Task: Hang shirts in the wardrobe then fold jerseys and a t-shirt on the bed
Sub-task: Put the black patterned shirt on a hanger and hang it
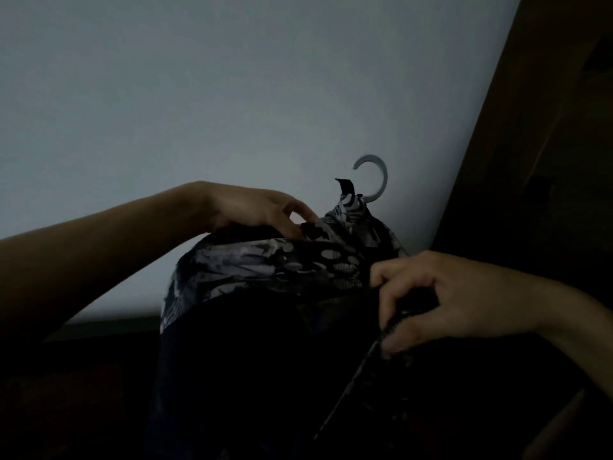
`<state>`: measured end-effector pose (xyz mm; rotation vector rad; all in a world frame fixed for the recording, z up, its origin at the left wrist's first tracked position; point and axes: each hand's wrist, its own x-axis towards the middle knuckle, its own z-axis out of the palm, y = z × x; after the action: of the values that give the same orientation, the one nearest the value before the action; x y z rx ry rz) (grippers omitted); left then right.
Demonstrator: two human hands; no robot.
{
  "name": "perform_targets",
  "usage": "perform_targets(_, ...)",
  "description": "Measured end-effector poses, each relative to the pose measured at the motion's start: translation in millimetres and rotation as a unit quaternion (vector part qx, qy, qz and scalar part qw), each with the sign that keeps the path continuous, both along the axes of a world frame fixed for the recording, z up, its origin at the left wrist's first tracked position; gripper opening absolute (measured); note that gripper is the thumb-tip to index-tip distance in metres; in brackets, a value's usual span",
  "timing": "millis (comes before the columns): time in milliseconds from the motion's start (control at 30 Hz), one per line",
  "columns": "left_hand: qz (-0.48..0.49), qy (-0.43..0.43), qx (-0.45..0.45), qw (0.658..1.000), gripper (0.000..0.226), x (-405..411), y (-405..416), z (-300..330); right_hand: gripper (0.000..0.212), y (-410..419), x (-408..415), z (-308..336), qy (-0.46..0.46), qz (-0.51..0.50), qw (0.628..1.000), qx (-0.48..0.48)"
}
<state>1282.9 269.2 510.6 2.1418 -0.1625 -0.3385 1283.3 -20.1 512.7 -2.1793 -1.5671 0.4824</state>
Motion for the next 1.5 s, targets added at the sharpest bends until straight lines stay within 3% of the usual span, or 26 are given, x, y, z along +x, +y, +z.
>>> perform_targets(133, -0.011, -0.026, 0.066, 0.997, 0.062, -5.7, -2.4, 3.9, 0.008, -6.5, 14.9, 15.0, 0.057, -0.013, 0.993, -0.102)
perform_targets(233, 0.002, -0.085, 0.136, 0.987, 0.057, -10.1, -11.8, 4.8, 0.013, -0.7, 23.4, 16.5, 0.03, -0.018, 0.991, -0.132)
perform_targets(367, 0.067, -0.188, 0.171, 0.965, 0.046, -7.5, -20.5, 8.1, 0.009, 16.5, 21.8, 10.5, -0.014, -0.051, 0.998, 0.019)
perform_targets(500, 0.125, -0.243, 0.233, 0.933, 0.042, -5.3, -29.8, 19.0, 0.005, 29.5, 8.7, 10.0, -0.011, -0.029, 0.99, 0.136)
perform_targets(600, 0.156, -0.255, 0.229, 0.926, 0.048, -1.1, -39.9, 20.9, 0.003, 50.0, -12.2, 7.3, -0.023, -0.008, 0.978, 0.209)
perform_targets(667, 0.152, -0.254, 0.224, 0.929, 0.036, -0.2, -47.7, 22.0, 0.008, 66.7, -27.1, 0.8, -0.125, 0.005, 0.969, 0.211)
perform_targets(733, 0.146, -0.248, 0.233, 0.929, 0.017, 1.8, -51.8, 22.5, 0.012, 78.8, -33.7, -10.8, -0.305, 0.011, 0.937, 0.171)
perform_targets(800, 0.139, -0.244, 0.243, 0.929, 0.022, 0.7, -52.5, 24.5, 0.012, 80.4, -27.6, -21.1, -0.485, -0.011, 0.867, 0.116)
perform_targets(867, 0.137, -0.228, 0.247, 0.932, 0.031, -2.4, -47.6, 27.5, 0.012, 71.2, -17.6, -26.8, -0.535, -0.069, 0.839, 0.068)
perform_targets(933, 0.135, -0.195, 0.24, 0.941, 0.039, -4.5, -35.8, 26.7, 0.011, 57.9, -7.7, -29.1, -0.527, -0.081, 0.844, 0.06)
perform_targets(1033, 0.098, -0.157, 0.188, 0.965, 0.051, -6.4, -20.1, 19.3, 0.017, 34.6, 5.8, -20.9, -0.405, -0.098, 0.909, 0.02)
perform_targets(1100, 0.065, -0.155, 0.16, 0.973, 0.05, -6.9, -16.4, 14.0, 0.02, 24.8, 18.0, -21.5, -0.353, -0.123, 0.927, 0.005)
perform_targets(1233, 0.026, -0.163, 0.139, 0.976, 0.049, -1.1, -21.9, 3.9, 0.022, 26.0, 36.7, -30.9, -0.264, -0.154, 0.952, 0.006)
perform_targets(1367, 0.004, -0.223, 0.143, 0.964, 0.046, 3.5, -29.1, -10.9, 0.017, 43.2, 29.7, -32.4, -0.159, -0.114, 0.981, 0.015)
perform_targets(1433, 0.006, -0.292, 0.197, 0.936, 0.045, 2.2, -35.6, -17.8, 0.02, 51.5, 19.9, -37.0, -0.188, -0.092, 0.978, 0.002)
perform_targets(1500, 0.026, -0.348, 0.266, 0.899, 0.044, -1.2, -42.0, -25.3, 0.023, 56.0, 16.5, -44.5, -0.299, -0.101, 0.949, -0.024)
